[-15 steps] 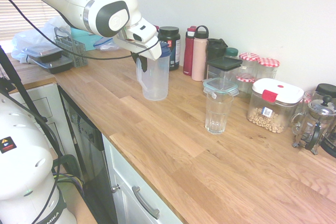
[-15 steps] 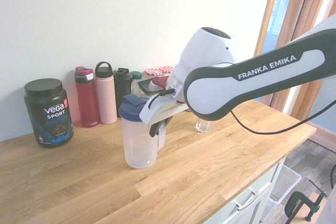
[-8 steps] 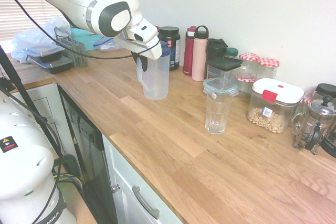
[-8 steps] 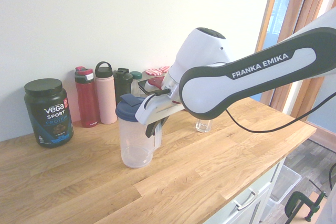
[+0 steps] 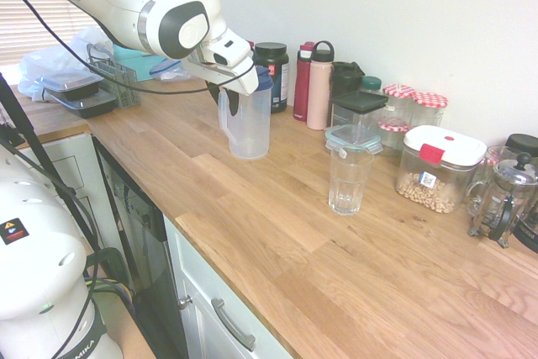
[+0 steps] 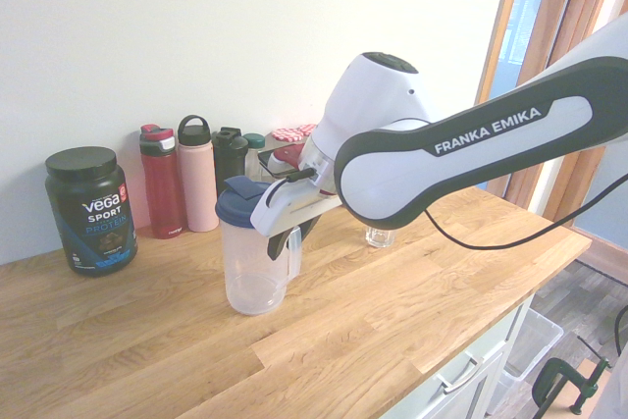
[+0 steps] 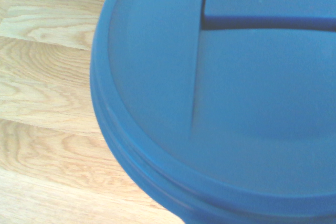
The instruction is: Pour me some water
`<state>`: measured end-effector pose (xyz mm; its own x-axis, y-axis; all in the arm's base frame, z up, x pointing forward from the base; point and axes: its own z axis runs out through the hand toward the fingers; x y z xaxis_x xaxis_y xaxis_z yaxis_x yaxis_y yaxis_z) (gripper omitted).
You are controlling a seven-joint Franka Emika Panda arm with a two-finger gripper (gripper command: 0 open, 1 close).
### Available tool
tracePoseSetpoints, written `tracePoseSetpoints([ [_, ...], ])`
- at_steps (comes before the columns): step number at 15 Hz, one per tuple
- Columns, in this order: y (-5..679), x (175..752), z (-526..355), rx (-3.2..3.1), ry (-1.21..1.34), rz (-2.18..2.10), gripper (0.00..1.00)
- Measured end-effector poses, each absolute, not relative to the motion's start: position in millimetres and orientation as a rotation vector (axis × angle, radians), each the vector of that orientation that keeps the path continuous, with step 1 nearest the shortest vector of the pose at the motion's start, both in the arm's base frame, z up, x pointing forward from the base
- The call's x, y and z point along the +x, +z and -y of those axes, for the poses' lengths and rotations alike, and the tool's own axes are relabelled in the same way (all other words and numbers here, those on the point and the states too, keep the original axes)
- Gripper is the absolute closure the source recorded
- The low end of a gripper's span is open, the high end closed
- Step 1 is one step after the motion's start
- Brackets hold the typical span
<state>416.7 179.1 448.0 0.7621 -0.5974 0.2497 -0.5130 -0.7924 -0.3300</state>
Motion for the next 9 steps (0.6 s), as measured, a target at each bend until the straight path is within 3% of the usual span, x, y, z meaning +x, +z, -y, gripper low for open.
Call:
tracePoseSetpoints([
  [9, 488, 318, -155, -2.877, -0.358, -1.103, 0.00],
])
